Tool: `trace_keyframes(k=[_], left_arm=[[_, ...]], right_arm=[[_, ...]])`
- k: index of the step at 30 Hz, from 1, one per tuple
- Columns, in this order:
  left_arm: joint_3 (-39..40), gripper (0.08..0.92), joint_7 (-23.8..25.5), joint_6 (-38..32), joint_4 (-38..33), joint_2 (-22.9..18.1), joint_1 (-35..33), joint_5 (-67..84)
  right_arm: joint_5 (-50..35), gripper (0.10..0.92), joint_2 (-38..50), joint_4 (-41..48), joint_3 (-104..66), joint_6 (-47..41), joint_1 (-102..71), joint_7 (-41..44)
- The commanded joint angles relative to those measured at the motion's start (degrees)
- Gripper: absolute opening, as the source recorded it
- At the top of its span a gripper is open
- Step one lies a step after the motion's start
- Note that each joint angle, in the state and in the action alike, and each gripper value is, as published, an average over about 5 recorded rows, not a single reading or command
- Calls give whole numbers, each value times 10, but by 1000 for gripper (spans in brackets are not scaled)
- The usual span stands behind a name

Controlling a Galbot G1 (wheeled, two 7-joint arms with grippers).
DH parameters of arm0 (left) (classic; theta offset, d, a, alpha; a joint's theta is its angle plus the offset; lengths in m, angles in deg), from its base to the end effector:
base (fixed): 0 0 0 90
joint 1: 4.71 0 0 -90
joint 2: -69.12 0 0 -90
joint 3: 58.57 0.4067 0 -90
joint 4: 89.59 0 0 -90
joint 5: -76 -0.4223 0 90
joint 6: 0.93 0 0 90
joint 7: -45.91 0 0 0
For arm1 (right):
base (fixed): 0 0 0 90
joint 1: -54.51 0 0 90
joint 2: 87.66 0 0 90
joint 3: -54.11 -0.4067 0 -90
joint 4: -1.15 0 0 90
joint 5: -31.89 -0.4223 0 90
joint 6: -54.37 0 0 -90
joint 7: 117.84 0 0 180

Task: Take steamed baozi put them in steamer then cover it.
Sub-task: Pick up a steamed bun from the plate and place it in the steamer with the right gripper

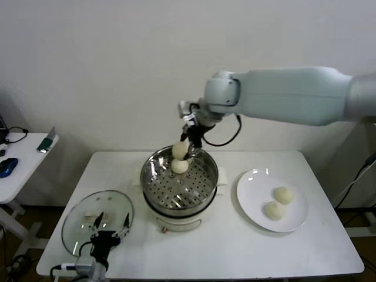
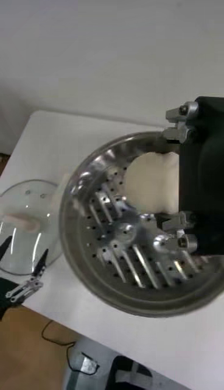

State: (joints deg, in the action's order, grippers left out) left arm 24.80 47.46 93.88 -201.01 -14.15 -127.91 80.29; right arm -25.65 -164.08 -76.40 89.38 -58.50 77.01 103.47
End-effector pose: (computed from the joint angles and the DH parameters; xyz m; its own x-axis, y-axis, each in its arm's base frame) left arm 0.1924 0.0747 -0.4192 -0.9602 -0.0432 0.2759 -0.0218 0.9965 0.0803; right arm 0.6112 0.2104 -0.0046 -0.1988 -0.3245 0.9248 -0.9296 -0.2365 -0.2828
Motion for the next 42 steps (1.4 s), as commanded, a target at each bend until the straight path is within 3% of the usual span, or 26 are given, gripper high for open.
trace_keyframes(k=[1, 15, 30, 36, 42], left_arm=[[-2, 823, 0, 0, -2, 0, 0, 0], [-3, 823, 1, -3, 0, 2, -1, -1], [-2, 823, 2, -1, -2, 2, 1, -1], [-3, 823, 2, 0, -4, 2, 0, -2], [-2, 823, 3, 2, -9, 1, 0, -1]], right_arm=[[-19, 653, -109, 66, 0, -24, -72, -32], [24, 653, -152, 138, 23, -27, -138, -43], [22, 681, -150, 123, 25, -46, -130, -65], [19, 806, -97, 79, 27, -32, -80, -47], [2, 822, 28, -13, 51, -10, 7, -1]])
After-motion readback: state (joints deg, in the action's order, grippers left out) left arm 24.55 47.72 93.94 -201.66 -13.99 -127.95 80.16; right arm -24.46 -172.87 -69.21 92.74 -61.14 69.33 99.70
